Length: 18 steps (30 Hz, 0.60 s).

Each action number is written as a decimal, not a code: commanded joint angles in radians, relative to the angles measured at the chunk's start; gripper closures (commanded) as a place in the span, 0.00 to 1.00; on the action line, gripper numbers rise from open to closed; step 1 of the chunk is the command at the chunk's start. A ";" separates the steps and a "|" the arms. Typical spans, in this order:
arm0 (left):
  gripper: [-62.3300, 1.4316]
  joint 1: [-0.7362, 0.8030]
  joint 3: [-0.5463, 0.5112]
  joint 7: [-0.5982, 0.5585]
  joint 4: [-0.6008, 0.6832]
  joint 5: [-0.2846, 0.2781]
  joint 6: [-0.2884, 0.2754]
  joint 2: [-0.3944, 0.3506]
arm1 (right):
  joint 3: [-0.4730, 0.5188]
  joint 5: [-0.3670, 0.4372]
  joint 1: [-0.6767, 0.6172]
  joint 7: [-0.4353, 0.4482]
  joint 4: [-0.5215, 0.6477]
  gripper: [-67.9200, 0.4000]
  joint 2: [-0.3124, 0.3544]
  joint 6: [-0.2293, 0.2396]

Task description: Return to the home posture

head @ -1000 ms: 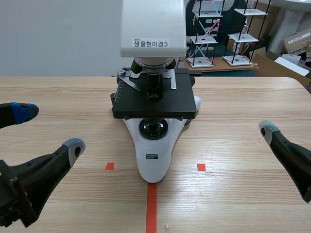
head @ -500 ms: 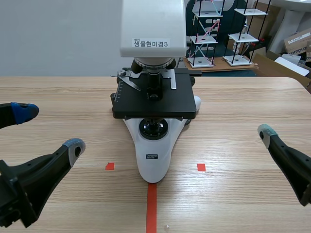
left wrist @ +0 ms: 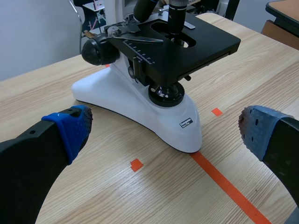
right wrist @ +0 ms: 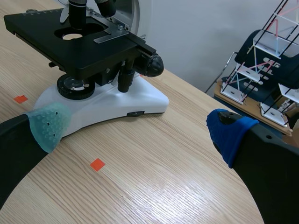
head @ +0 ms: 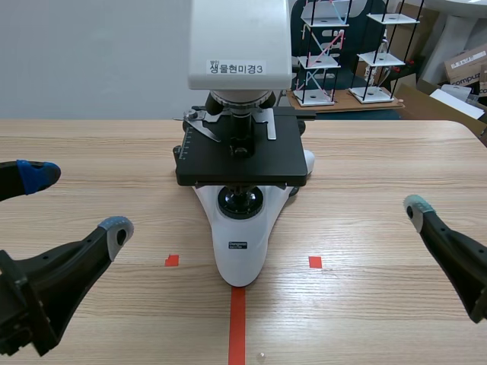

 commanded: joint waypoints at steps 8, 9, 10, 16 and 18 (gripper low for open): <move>0.00 -0.003 -0.005 -0.018 0.021 -0.010 -0.001 0.002 | 0.003 0.014 0.012 0.019 0.007 0.05 0.008 -0.008; 0.00 -0.003 -0.005 -0.018 0.021 -0.010 -0.001 0.002 | 0.003 0.014 0.012 0.019 0.007 0.05 0.008 -0.008; 0.00 -0.003 -0.005 -0.019 0.021 -0.010 -0.001 0.002 | 0.003 0.014 0.012 0.019 0.007 0.05 0.008 -0.008; 0.00 -0.003 -0.005 -0.045 0.021 -0.010 -0.001 0.002 | 0.003 0.014 0.012 0.019 0.007 0.05 0.008 -0.008; 0.00 -0.003 -0.005 -0.044 0.021 -0.010 -0.001 0.002 | 0.003 0.014 0.012 0.018 0.007 0.05 0.008 -0.011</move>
